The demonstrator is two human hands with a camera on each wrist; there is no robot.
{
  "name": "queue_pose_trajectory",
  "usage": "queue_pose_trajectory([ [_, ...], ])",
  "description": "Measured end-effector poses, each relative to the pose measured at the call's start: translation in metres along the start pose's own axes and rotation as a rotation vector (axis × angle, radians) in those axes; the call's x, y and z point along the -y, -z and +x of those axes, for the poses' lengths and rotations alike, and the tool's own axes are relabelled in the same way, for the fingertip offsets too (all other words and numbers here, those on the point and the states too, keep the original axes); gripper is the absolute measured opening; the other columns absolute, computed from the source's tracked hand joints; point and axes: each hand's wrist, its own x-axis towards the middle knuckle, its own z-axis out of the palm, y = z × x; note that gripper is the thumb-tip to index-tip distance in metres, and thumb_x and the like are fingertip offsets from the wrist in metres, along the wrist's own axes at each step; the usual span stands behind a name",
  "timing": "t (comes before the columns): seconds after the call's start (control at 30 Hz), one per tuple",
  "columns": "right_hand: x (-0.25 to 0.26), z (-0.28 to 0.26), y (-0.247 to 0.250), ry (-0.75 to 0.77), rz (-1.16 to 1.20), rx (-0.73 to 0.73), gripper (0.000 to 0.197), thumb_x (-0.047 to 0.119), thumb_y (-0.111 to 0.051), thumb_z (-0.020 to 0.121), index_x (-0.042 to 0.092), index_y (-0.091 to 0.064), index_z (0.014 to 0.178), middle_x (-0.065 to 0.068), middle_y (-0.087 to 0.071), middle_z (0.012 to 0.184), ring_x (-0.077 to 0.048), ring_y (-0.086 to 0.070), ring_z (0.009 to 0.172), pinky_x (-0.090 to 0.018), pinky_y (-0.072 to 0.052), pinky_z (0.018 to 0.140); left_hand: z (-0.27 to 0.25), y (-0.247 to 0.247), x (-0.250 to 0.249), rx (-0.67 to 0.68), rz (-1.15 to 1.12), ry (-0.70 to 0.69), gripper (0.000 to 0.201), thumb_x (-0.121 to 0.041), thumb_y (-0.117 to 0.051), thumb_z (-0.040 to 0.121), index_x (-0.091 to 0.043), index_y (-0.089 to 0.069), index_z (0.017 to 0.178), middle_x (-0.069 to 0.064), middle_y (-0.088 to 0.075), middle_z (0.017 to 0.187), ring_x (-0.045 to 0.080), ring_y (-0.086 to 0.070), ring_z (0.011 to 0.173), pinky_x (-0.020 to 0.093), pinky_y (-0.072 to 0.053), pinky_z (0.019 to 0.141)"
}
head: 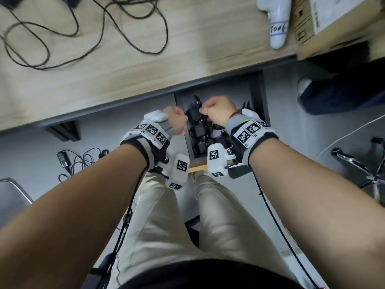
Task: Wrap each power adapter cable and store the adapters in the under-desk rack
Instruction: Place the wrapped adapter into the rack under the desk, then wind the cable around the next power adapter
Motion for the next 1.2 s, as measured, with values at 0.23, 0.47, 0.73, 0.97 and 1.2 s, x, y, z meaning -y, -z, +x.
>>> queue_pose_trajectory([
  [0.23, 0.098, -0.070, 0.046, 0.125, 0.134, 0.048, 0.006, 0.017, -0.064, 0.087, 0.017, -0.066, 0.081, -0.004, -0.068, 0.079, -0.016, -0.065, 0.055, -0.022, -0.049, 0.047, -0.112, -0.120, -0.072, -0.683, 0.361, -0.172, 0.024, 0.003, -0.042, 0.093, -0.011, -0.050, 0.075, 0.006, -0.052, 0.065, 0.017, -0.053, 0.046, 0.026, -0.046, 0.043],
  [0.47, 0.208, -0.097, 0.062, 0.277, 0.130, 0.000, 0.005, 0.020, -0.063, 0.082, 0.015, -0.064, 0.083, 0.001, -0.066, 0.070, -0.014, -0.059, 0.044, -0.021, -0.039, 0.042, -0.185, -0.128, -0.136, -0.962, 0.365, -0.410, 0.016, -0.009, -0.048, 0.096, -0.016, -0.054, 0.082, 0.003, -0.054, 0.062, 0.014, -0.058, 0.056, 0.024, -0.052, 0.050],
  [0.73, 0.313, -0.081, 0.016, 0.348, 0.137, 0.007, 0.011, 0.014, -0.061, 0.086, 0.010, -0.068, 0.079, -0.007, -0.071, 0.071, -0.018, -0.066, 0.050, -0.025, -0.053, 0.051, -0.242, -0.047, -0.215, -1.142, 0.316, -0.472, 0.006, -0.011, -0.056, 0.093, -0.015, -0.058, 0.096, 0.012, -0.063, 0.092, 0.023, -0.056, 0.073, 0.027, -0.050, 0.048],
  [0.97, 0.392, -0.024, -0.075, 0.358, 0.071, 0.051, 0.016, 0.028, -0.062, 0.080, 0.039, -0.067, 0.089, 0.007, -0.071, 0.100, -0.021, -0.070, 0.093, -0.035, -0.054, 0.093, -0.272, 0.069, -0.270, -1.194, 0.724, -0.346, 0.044, -0.013, -0.051, 0.094, -0.015, -0.045, 0.138, 0.010, -0.056, 0.117, 0.025, -0.054, 0.092, 0.032, -0.044, 0.084],
  [1.2, 0.436, 0.021, -0.125, 0.307, -0.033, 0.009, 0.042, 0.015, -0.048, 0.094, 0.025, -0.057, 0.134, -0.004, -0.063, 0.129, -0.023, -0.059, 0.116, -0.022, -0.041, 0.091, -0.260, 0.119, -0.313, -1.115, 0.848, -0.268, 0.075, -0.037, -0.067, 0.074, -0.019, -0.041, 0.142, 0.010, -0.057, 0.130, 0.028, -0.059, 0.112, 0.040, -0.049, 0.098],
])
